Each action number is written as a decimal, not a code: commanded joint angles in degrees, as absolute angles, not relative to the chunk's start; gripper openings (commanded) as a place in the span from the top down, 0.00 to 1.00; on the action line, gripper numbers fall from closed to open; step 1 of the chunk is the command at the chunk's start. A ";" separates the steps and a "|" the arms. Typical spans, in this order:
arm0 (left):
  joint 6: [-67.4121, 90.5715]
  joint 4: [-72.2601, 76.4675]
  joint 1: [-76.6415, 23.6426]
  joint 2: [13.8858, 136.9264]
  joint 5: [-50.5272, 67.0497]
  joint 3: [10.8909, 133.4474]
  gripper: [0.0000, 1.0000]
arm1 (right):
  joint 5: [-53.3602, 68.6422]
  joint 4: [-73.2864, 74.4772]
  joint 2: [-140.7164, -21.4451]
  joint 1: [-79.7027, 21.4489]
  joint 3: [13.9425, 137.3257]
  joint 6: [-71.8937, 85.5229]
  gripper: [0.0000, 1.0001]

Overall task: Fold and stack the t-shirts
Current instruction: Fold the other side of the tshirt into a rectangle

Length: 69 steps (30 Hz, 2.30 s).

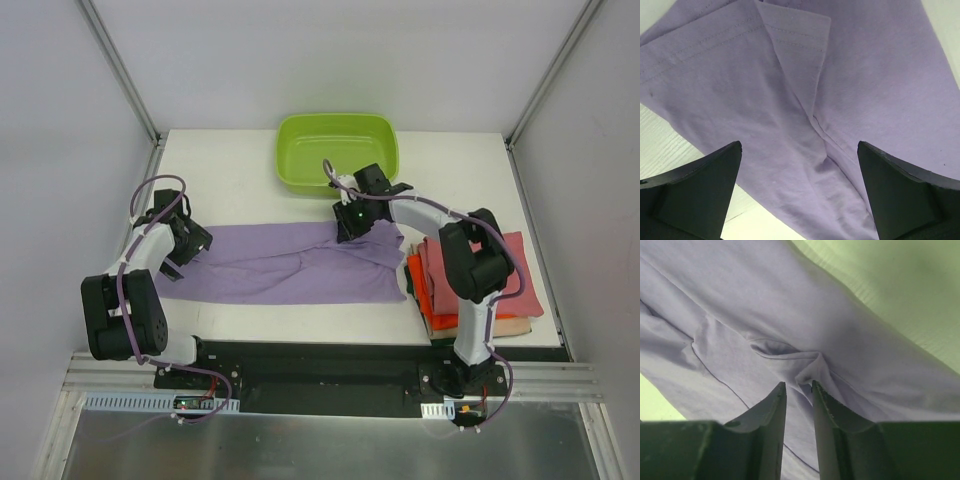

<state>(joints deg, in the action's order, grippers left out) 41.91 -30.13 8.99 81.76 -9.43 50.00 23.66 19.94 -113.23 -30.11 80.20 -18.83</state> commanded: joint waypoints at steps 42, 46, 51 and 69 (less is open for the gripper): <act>40.52 -30.67 8.97 80.86 -10.37 50.10 0.01 | 7.72 21.62 -115.49 -32.96 87.45 -29.53 0.44; 40.69 -30.67 8.96 81.12 -10.46 50.18 0.01 | 12.21 23.73 -115.84 -32.61 87.80 -28.48 0.46; 40.78 -30.67 8.88 81.74 -10.02 50.45 0.01 | 13.19 25.05 -115.67 -32.61 87.63 -26.99 0.56; 40.61 -30.67 8.88 81.74 -9.40 50.54 0.01 | 8.35 25.84 -111.10 -34.63 85.87 -25.84 0.69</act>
